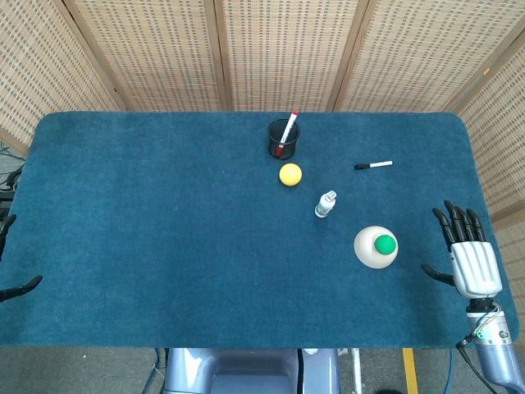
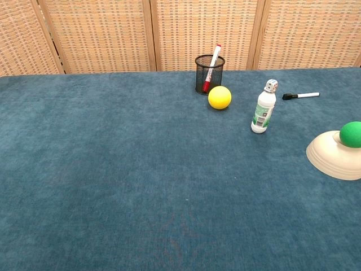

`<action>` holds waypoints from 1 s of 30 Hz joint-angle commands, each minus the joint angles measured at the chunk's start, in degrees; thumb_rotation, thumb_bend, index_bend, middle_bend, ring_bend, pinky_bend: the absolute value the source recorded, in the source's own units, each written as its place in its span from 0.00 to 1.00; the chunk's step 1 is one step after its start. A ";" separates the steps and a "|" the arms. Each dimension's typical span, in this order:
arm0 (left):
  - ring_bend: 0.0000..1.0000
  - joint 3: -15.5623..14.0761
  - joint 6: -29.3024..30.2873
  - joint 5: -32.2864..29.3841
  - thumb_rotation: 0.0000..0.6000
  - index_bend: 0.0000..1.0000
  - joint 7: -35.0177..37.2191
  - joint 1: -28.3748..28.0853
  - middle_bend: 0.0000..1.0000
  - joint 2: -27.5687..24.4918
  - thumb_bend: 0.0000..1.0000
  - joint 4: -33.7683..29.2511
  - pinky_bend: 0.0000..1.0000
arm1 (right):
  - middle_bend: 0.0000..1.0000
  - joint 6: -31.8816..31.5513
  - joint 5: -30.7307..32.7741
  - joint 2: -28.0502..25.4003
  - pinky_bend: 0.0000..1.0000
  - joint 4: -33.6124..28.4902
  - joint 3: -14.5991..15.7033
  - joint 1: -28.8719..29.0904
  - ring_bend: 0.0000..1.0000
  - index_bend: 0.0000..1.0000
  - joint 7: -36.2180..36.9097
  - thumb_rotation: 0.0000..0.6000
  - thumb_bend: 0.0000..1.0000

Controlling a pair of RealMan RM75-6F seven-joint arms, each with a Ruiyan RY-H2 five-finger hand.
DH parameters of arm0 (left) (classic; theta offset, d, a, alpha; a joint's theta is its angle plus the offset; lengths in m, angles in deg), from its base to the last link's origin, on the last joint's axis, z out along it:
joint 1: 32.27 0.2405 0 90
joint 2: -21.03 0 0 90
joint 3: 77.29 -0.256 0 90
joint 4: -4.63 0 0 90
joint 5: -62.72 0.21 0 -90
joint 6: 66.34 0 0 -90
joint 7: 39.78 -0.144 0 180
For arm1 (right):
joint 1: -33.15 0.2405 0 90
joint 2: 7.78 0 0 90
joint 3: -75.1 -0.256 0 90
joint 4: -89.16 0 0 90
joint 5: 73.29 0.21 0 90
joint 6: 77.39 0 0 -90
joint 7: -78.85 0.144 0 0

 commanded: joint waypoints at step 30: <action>0.00 1.66 -4.81 -4.41 1.00 0.00 -3.93 -2.69 0.00 2.05 0.00 1.16 0.00 | 0.10 30.24 -2.80 1.89 0.04 5.78 -9.81 28.46 0.00 0.39 13.90 1.00 0.36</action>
